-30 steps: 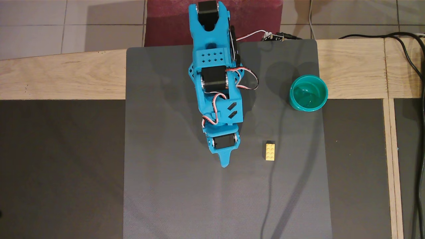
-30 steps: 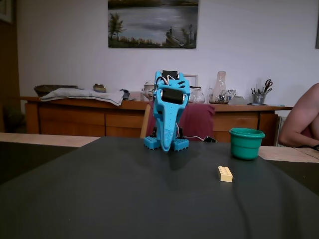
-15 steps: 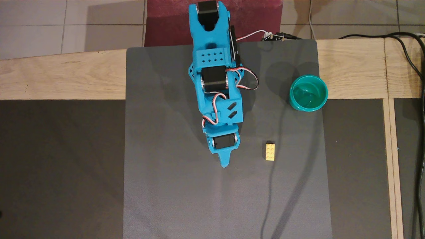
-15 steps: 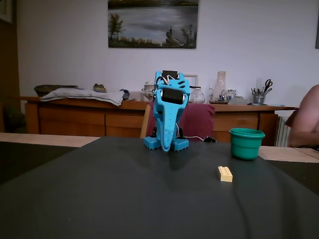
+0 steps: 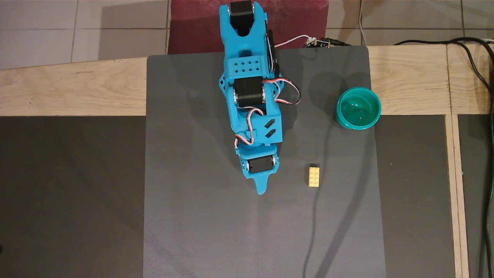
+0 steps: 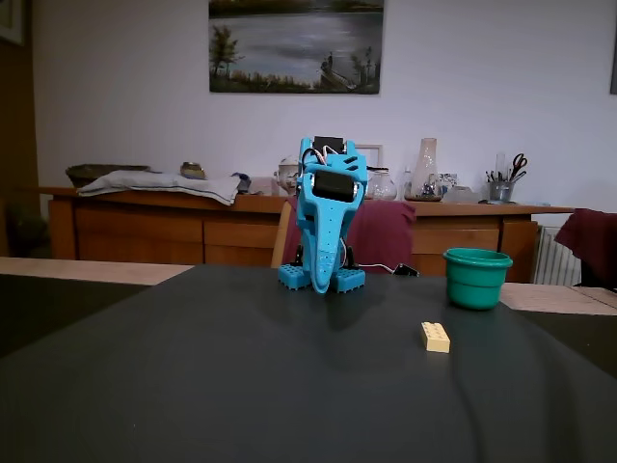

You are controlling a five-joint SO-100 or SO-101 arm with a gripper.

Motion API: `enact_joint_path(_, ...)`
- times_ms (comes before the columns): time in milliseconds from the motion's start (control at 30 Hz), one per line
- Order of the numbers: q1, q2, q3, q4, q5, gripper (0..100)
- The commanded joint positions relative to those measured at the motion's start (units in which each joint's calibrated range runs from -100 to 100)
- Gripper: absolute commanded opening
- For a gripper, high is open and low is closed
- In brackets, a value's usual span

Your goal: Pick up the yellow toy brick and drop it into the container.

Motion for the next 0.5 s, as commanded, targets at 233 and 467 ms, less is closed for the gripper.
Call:
enact_joint_path(233, -0.07, -0.26, -0.27, -0.43, 0.11, 0)
enact_joint_path(467, -0.92, 0.16, -8.48, 8.81, 8.9, 0)
